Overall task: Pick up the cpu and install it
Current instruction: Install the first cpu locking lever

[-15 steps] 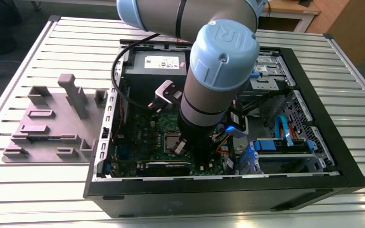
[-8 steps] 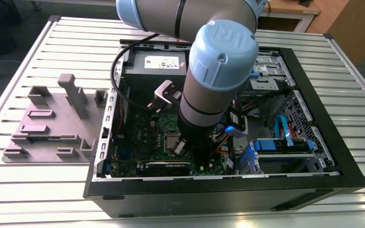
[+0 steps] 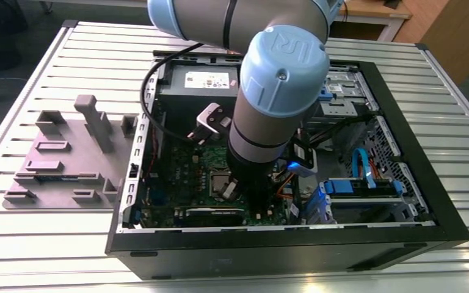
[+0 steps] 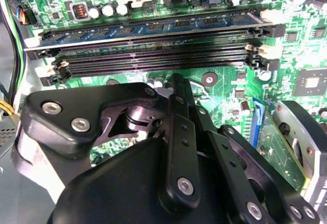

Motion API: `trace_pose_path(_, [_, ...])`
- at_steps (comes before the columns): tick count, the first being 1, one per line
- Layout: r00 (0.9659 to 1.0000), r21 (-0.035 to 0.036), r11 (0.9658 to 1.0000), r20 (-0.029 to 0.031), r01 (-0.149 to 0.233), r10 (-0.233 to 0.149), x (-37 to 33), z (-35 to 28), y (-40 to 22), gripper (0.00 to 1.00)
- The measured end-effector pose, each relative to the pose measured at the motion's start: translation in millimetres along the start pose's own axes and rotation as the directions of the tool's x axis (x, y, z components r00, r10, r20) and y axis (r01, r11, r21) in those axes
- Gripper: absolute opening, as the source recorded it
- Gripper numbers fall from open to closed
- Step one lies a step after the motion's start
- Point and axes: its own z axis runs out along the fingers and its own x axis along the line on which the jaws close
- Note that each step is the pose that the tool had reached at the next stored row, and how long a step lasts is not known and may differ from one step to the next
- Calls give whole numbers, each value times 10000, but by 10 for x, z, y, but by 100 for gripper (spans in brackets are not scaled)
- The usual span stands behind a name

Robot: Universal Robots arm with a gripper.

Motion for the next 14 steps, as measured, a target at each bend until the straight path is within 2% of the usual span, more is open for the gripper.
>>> trace_pose_path(6, [10000,-17,10000,55,0,0,-2,-39,6,11])
trace_pose_path(9, [10000,-14,10000,33,1,-1,-2,-74,8,11])
trace_pose_path(14, [10000,-13,10000,44,2,-2,-3,-84,8,11])
